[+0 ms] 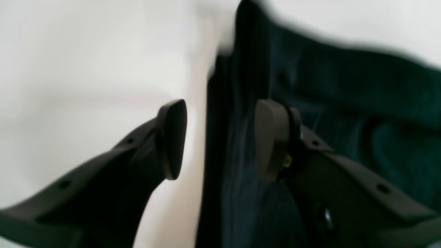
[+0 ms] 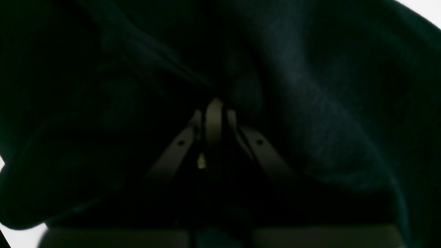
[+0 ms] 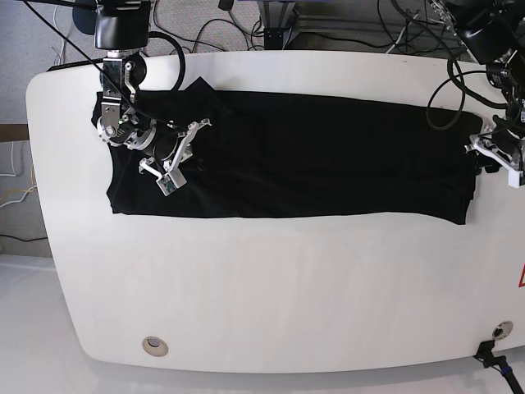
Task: Fold the T-shirt properly
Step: 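Grasp the strip's end with the left gripper and tuck it inward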
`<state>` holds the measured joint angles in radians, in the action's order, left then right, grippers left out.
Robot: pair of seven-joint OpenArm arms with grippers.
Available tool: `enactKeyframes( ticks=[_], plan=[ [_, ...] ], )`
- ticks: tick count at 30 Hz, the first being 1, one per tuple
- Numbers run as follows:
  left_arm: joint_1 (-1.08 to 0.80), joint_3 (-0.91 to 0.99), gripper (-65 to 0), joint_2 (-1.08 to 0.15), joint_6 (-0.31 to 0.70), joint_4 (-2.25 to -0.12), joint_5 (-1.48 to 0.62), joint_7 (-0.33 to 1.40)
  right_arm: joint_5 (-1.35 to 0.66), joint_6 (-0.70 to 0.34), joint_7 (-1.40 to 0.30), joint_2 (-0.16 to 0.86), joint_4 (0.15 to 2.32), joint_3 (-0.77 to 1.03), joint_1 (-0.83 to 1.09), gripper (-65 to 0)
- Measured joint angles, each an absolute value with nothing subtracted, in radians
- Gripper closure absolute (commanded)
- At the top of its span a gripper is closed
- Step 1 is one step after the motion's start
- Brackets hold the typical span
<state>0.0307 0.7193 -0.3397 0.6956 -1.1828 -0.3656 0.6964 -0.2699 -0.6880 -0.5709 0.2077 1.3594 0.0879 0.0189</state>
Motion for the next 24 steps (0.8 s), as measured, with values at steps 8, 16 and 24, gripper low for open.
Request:
enactKeyframes(
  ticks=[8,16,24],
  plan=[
    [0.05,0.717,-29.8,-0.359,0.693,-1.057,-0.416,0.685,-0.27,-0.688,-0.571,0.208,1.359,0.088,0.019,0.0],
    [0.118,0.662,-29.9,-0.369,0.688,-1.198,-0.384,0.688,-0.27,-0.688,-0.572,0.208,1.359,0.088,0.019,0.0],
    [0.263,0.518,-30.1,-0.356,0.696,-1.111,-0.208,0.58,-0.27,-0.688,-0.572,0.207,1.359,0.088,0.019,0.0]
  ],
)
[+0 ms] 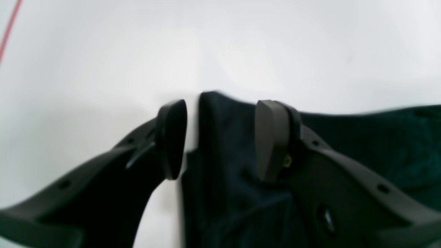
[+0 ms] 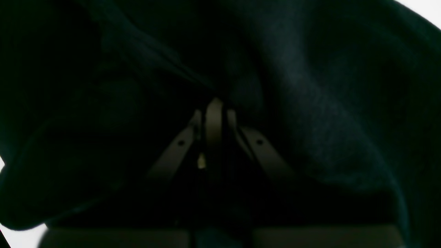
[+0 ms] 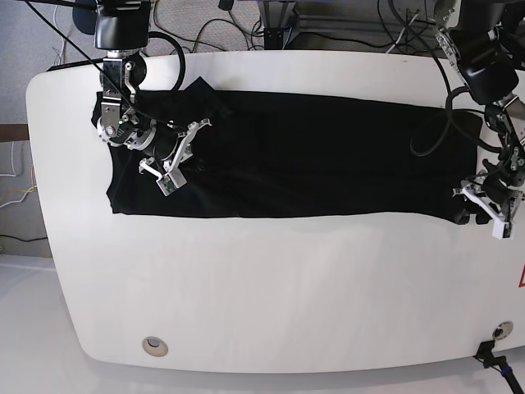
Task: Fold the T-shirt properly
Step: 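Grasp the strip's end with the left gripper and tuck it inward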
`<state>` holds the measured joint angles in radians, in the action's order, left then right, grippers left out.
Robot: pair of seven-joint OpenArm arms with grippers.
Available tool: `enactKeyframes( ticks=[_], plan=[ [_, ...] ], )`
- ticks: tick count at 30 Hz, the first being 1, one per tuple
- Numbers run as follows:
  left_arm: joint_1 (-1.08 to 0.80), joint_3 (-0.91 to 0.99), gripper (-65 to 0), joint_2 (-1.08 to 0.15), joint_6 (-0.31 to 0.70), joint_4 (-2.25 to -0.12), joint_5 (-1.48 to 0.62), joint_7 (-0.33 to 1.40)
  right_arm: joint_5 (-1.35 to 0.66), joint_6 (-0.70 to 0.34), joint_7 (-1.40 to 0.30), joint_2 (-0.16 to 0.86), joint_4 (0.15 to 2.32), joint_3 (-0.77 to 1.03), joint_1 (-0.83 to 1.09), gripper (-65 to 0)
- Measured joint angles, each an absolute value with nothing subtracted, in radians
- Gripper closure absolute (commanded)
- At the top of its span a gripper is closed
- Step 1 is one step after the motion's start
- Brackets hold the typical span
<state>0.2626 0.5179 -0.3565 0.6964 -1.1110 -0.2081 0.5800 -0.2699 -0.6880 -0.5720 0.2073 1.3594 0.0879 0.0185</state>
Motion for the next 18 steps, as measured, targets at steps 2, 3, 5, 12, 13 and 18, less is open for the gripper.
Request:
enactKeyframes(
  ticks=[2,3,5,12,13,18],
  plan=[
    [0.293,0.494,-30.1,-0.354,0.698,-1.028,-0.207,0.542,-0.271,-0.688,-0.572,0.207,1.359,0.088,0.019,0.0],
    [0.302,0.481,-30.1,-0.356,0.697,-0.984,-0.21,0.516,-0.271,-0.688,-0.572,0.207,1.359,0.088,0.019,0.0],
    [0.314,0.456,-30.1,-0.362,0.697,-0.91,-0.202,0.48,-0.27,-0.688,-0.572,0.207,1.359,0.088,0.019,0.0],
    [0.338,0.442,-29.6,-0.376,0.696,-0.823,-0.127,0.4,-0.27,-0.688,-0.572,0.205,1.359,0.088,0.019,0.0],
    [0.337,0.442,-29.6,-0.377,0.696,-0.823,-0.126,0.4,-0.27,-0.688,-0.572,0.205,1.359,0.088,0.018,0.0],
    [0.336,0.442,-30.1,-0.404,0.694,-0.835,-0.066,0.338,-0.27,-0.688,-0.572,0.205,1.359,0.088,0.019,0.0]
  ],
)
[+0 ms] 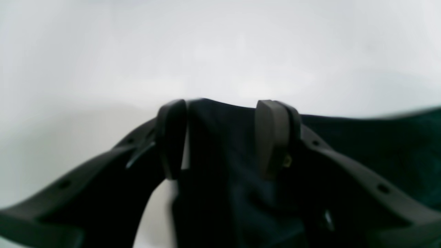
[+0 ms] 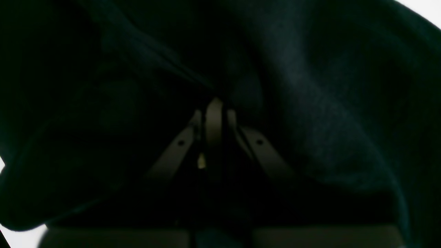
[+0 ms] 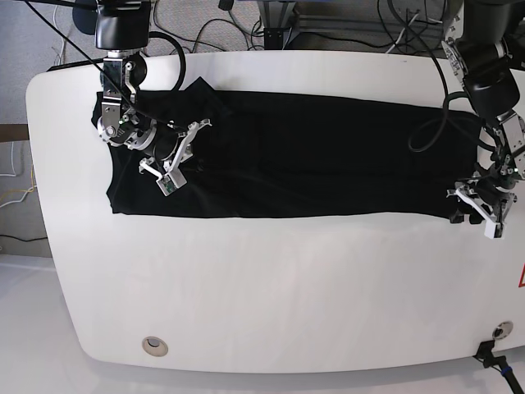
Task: Fold the T-shirt properly
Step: 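Grasp the strip's end with the left gripper and tuck it inward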
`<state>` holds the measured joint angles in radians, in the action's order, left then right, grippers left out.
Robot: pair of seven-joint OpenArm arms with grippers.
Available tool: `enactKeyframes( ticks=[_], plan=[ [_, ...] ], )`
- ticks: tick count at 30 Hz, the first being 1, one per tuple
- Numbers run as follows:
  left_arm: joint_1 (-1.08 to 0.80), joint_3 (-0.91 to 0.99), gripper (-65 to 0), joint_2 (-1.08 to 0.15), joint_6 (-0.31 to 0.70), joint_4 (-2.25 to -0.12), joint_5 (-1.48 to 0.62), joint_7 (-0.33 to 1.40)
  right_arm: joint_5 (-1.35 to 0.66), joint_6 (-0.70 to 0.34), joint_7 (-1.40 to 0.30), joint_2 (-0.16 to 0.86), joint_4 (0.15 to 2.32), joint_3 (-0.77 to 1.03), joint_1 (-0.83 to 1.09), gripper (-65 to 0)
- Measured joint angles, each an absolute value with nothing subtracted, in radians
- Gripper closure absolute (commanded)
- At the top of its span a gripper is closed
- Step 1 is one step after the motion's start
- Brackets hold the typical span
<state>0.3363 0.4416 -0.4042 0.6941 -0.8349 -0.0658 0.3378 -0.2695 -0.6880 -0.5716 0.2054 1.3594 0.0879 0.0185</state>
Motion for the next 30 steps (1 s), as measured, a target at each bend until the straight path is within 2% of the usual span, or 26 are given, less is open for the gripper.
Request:
enactKeyframes(
  ticks=[8,17,19,21,25,30],
  plan=[
    [0.334,0.442,-30.2,-0.395,0.696,-0.805,-0.026,0.298,-0.27,-0.688,-0.572,0.205,1.359,0.088,0.019,0.0],
    [0.365,0.442,-29.0,-0.4,0.694,-0.666,-0.038,0.246,-0.27,-0.685,-0.569,0.205,1.359,0.088,0.02,0.0],
    [0.361,0.442,-20.9,-0.4,0.694,-0.665,-0.039,0.244,-0.27,-0.685,-0.568,0.205,1.359,0.088,0.02,0.0],
    [0.363,0.442,-8.6,-0.4,0.693,-0.665,-0.041,0.242,-0.27,-0.685,-0.568,0.205,1.359,0.088,0.02,0.0],
    [0.356,0.444,-6.9,-0.392,0.693,-0.67,-0.041,0.249,-0.27,-0.685,-0.569,0.205,1.359,0.088,0.02,0.0],
    [0.297,0.513,-6.9,-0.347,0.697,-0.847,-0.037,0.214,-0.27,-0.685,-0.568,0.205,1.359,0.088,0.02,0.0]
  ],
)
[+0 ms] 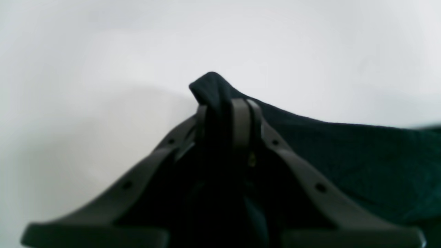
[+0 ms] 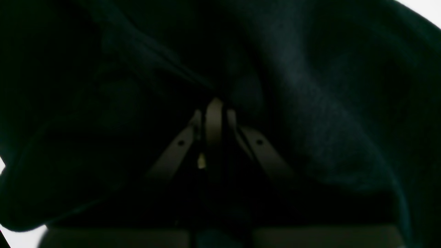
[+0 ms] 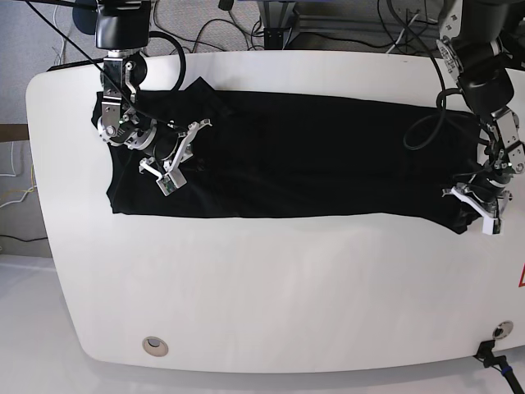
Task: Fold the T-shirt properly
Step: 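Grasp the strip's end with the left gripper and tuck it inward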
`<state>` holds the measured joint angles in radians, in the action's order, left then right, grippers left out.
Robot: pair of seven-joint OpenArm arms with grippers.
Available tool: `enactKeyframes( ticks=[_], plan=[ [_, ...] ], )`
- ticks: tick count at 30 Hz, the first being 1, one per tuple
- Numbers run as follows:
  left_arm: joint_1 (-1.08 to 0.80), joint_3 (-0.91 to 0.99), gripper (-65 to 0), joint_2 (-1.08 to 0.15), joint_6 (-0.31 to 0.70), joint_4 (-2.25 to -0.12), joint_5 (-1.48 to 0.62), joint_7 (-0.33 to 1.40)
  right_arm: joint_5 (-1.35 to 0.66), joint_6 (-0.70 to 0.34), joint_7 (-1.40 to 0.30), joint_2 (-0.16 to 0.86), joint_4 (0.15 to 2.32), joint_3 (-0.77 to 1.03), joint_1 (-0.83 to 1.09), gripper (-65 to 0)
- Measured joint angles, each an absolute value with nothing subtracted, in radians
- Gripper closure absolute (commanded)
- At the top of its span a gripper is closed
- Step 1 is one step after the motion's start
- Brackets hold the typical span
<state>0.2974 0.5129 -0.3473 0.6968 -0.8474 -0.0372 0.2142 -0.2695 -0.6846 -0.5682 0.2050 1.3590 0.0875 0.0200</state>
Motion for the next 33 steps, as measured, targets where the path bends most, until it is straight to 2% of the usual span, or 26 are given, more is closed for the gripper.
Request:
enactKeyframes(
  ticks=[7,18,22,23,24,25,28,29,33],
  plan=[
    [0.165,0.529,-6.9,-0.331,0.697,-1.082,-0.033,0.219,-0.27,-0.685,-0.568,0.205,1.357,0.087,0.02,0.0],
    [-0.039,0.529,-7.1,-0.328,0.698,-1.24,-0.034,0.267,-0.27,-0.685,-0.568,0.205,1.357,0.086,0.02,0.0],
    [-0.07,0.563,-7.3,-0.334,0.7,-1.261,-0.133,0.292,-0.27,-0.685,-0.568,0.205,1.357,0.085,0.018,0.0],
    [-0.067,0.568,-9.1,-0.342,0.699,-1.261,-0.136,0.316,-0.27,-0.685,-0.568,0.205,1.357,0.085,0.018,0.0],
    [-0.055,0.567,-14.3,-0.352,0.697,-1.261,-0.14,0.33,-0.27,-0.685,-0.568,0.205,1.357,0.085,0.019,0.0],
    [-0.032,0.567,-20.8,-0.358,0.697,-1.261,-0.152,0.338,-0.27,-0.685,-0.569,0.205,1.357,0.085,0.018,0.0],
    [0.052,0.545,-46.1,-0.36,0.693,-1.26,-0.156,0.356,-0.279,-0.692,-0.552,0.206,1.332,0.085,0.003,0.0],
    [0.07,0.53,-50.4,-0.359,0.694,-1.26,-0.16,0.356,-0.289,-0.708,-0.55,0.208,1.312,0.085,-0.008,0.0],
    [0.13,0.471,-47.5,-0.358,0.7,-1.228,-0.159,0.374,-0.294,-0.699,-0.545,0.195,1.287,0.085,-0.018,0.0]
  ],
)
